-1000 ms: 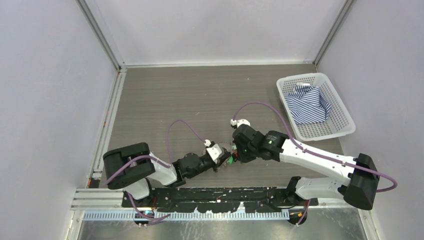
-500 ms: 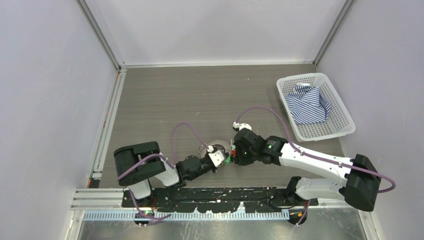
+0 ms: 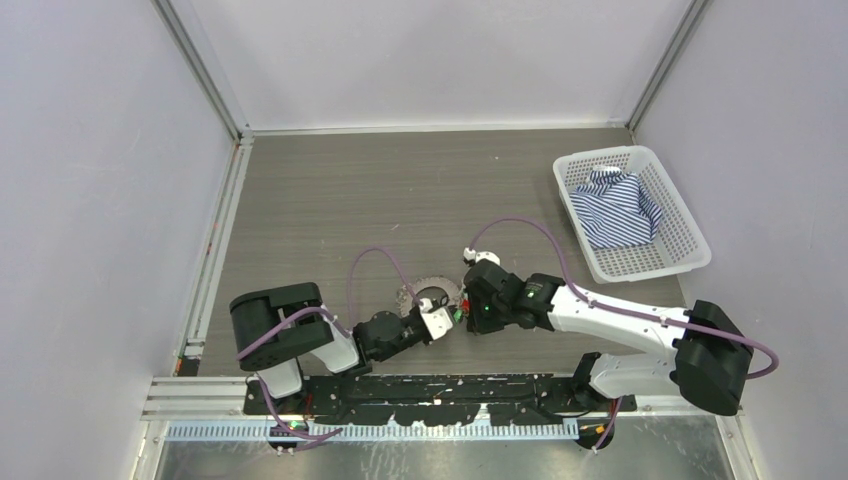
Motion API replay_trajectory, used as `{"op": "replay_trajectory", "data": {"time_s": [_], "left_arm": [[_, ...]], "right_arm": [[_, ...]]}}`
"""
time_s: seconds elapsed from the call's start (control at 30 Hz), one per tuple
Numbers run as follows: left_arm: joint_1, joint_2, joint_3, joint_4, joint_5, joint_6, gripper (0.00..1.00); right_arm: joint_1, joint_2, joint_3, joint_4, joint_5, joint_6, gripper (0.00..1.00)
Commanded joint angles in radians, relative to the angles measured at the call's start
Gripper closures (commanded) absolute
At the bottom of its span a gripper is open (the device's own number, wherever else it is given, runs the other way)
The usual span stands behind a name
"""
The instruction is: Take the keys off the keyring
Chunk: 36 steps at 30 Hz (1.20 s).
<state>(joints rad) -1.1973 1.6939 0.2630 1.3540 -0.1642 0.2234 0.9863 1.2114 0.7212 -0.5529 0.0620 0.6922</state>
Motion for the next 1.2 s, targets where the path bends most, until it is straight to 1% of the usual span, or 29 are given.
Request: {"op": "replay_trajectory", "data": {"time_s": [0.0, 0.13, 0.3, 0.43, 0.63, 0.77, 1.0, 1.17], "left_arm": [[0.006, -0.017, -0.007, 0.037, 0.011, 0.093, 1.0], [0.006, -0.056, -0.001, -0.032, 0.025, 0.114, 1.0], [0.006, -0.093, -0.012, -0.048, 0.049, 0.111, 1.0], [0.005, -0.142, -0.018, -0.099, 0.085, 0.11, 1.0], [0.005, -0.209, -0.037, -0.125, 0.096, 0.09, 1.0], [0.005, -0.227, -0.043, -0.137, 0.102, 0.08, 1.0], [0.006, -0.248, -0.045, -0.123, 0.109, 0.061, 1.0], [0.005, -0.293, -0.039, -0.185, 0.128, 0.051, 1.0]], "right_arm": [[0.001, 0.002, -0.014, 0.027, -0.002, 0.021, 0.99], [-0.001, -0.003, -0.025, 0.049, 0.008, 0.026, 0.99], [-0.002, -0.012, -0.05, 0.081, 0.02, 0.046, 0.99], [-0.003, -0.02, -0.055, 0.096, 0.024, 0.05, 0.99], [-0.004, -0.1, -0.074, 0.107, 0.062, 0.051, 0.99], [-0.005, -0.166, -0.075, 0.103, 0.082, 0.043, 0.99], [-0.005, -0.217, -0.053, 0.065, 0.098, 0.026, 0.99], [-0.007, -0.237, -0.009, 0.003, 0.128, -0.024, 0.99]]}}
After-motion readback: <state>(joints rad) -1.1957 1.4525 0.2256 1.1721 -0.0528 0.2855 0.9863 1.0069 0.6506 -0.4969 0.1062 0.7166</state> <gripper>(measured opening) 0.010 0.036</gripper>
